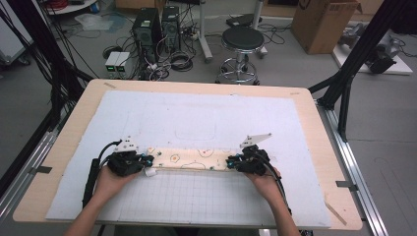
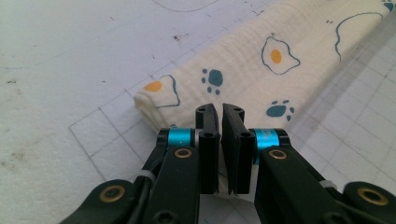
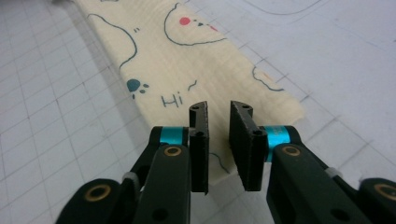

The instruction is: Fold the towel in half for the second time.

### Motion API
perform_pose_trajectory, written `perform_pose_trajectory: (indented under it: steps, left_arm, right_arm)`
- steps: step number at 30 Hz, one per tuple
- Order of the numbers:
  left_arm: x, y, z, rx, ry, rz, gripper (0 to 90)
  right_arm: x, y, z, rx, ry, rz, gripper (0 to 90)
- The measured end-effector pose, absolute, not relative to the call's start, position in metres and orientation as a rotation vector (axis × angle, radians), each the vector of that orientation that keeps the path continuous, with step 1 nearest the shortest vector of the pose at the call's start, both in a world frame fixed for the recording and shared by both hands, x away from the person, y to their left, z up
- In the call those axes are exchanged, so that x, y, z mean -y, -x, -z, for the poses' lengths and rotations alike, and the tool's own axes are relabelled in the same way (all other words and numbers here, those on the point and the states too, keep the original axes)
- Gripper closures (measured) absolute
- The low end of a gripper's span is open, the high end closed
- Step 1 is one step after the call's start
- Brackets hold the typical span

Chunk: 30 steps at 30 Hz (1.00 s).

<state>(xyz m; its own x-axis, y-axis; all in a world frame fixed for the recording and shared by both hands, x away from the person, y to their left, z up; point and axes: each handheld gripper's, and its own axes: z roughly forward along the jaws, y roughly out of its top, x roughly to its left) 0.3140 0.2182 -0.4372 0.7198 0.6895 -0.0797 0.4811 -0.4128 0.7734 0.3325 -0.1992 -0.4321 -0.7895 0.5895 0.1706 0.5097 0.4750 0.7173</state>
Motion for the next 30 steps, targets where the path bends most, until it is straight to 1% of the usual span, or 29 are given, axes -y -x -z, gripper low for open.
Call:
perform_pose_trajectory:
  steps: [7,13,16,19,23,27,30]
  left_arm:
    - [-0.218,-0.314,0.437,-0.887,-2.089,-0.317,82.6]
    - [-0.218,-0.313,0.438,-0.89,-2.084,-0.316,82.2]
    - [-0.218,-0.313,0.438,-0.887,-2.082,-0.314,81.6]
    - [-0.221,-0.312,0.432,-0.881,-2.042,-0.308,73.9]
    - [-0.227,-0.318,0.425,-0.93,-1.982,-0.322,67.9]
    - [-0.232,-0.327,0.422,-1.001,-1.923,-0.34,63.6]
    - [-0.235,-0.336,0.425,-1.06,-1.914,-0.341,61.2]
  right_arm:
    - [0.205,-0.324,0.419,-2.542,-0.893,-1.373,73.4]
    - [0.196,-0.326,0.435,-2.641,-0.874,-1.194,73.3]
    - [0.195,-0.327,0.436,-2.635,-0.861,-1.199,72.7]
    - [0.198,-0.327,0.431,-2.593,-0.871,-1.248,66.1]
    - [0.206,-0.334,0.423,-2.498,-0.953,-1.284,57.7]
    - [0.209,-0.345,0.418,-2.466,-1.013,-1.295,54.7]
    - [0.209,-0.354,0.42,-2.461,-1.061,-1.277,53.3]
